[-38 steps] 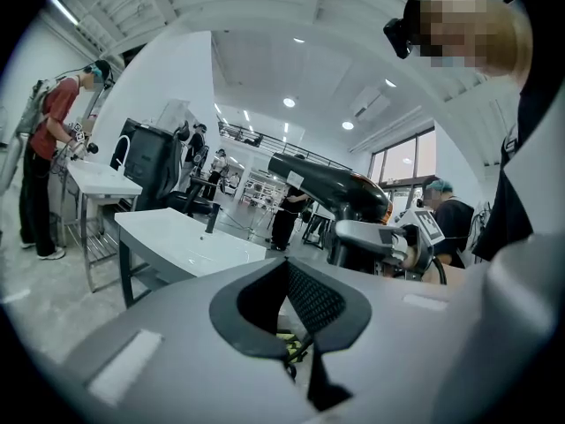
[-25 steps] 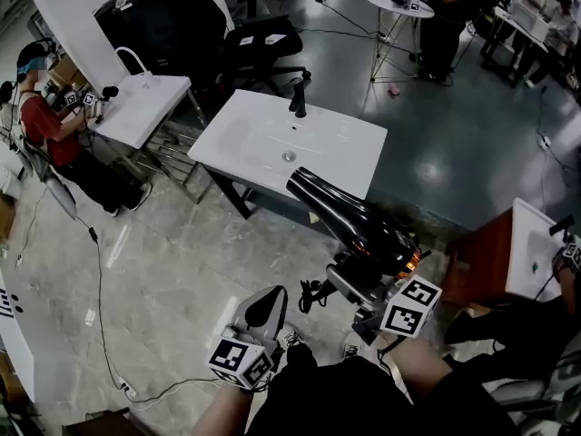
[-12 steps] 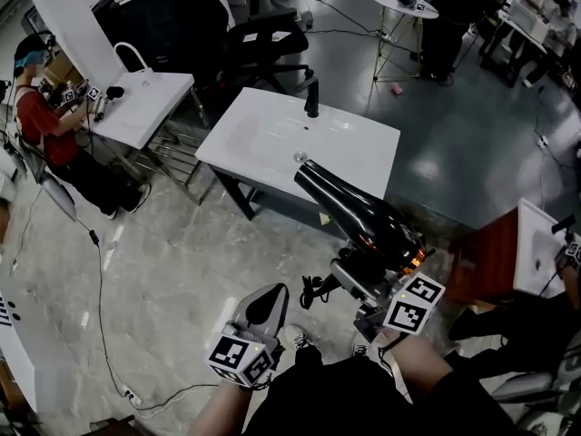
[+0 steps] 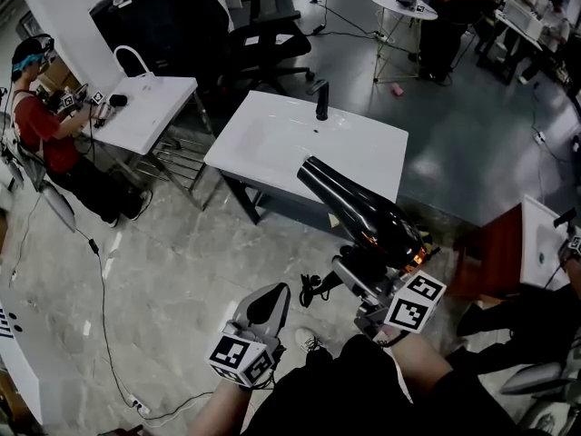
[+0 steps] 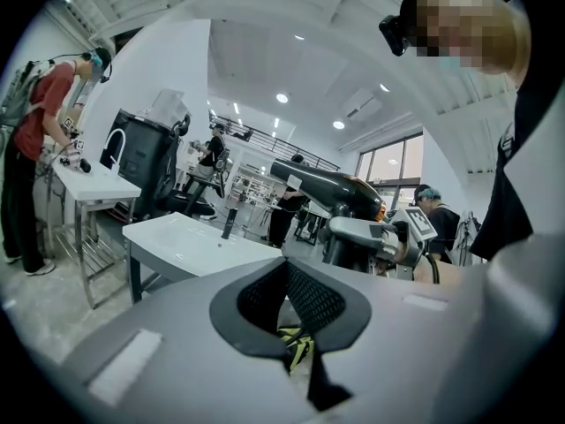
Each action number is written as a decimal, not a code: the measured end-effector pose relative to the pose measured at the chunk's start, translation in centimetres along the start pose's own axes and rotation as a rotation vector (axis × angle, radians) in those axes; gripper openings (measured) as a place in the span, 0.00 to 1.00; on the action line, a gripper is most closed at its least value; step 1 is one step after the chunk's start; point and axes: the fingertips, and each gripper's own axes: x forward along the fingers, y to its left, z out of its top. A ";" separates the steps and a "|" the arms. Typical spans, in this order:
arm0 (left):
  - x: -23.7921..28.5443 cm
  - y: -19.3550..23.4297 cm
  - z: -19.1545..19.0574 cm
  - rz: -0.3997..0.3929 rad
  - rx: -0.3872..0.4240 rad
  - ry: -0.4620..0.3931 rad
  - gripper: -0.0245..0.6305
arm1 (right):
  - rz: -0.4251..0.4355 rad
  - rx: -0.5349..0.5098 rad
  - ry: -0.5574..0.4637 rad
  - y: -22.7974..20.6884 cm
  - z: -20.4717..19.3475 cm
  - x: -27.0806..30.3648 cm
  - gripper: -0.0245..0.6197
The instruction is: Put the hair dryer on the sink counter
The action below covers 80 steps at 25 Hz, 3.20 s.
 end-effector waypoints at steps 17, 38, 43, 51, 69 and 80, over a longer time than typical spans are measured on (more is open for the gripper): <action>-2.1 5.3 2.2 0.097 -0.024 -0.048 0.04 | 0.055 0.006 0.028 0.2 1.3 6.5 0.26; 9.3 10.2 6.8 0.076 -0.009 -0.053 0.04 | 0.054 -0.011 0.035 -7.8 8.1 12.2 0.26; 13.5 11.5 7.9 0.061 -0.011 -0.055 0.04 | 0.062 -0.019 0.025 -10.4 11.3 13.7 0.26; 17.7 12.6 9.7 0.054 0.009 -0.085 0.04 | 0.079 -0.053 0.010 -12.9 15.0 15.0 0.26; 23.6 12.3 12.7 -0.030 0.078 -0.049 0.04 | 0.097 -0.063 -0.078 -14.1 20.7 15.4 0.26; 24.6 17.7 15.1 -0.173 0.113 0.007 0.04 | -0.020 -0.104 -0.099 -15.3 19.9 21.3 0.26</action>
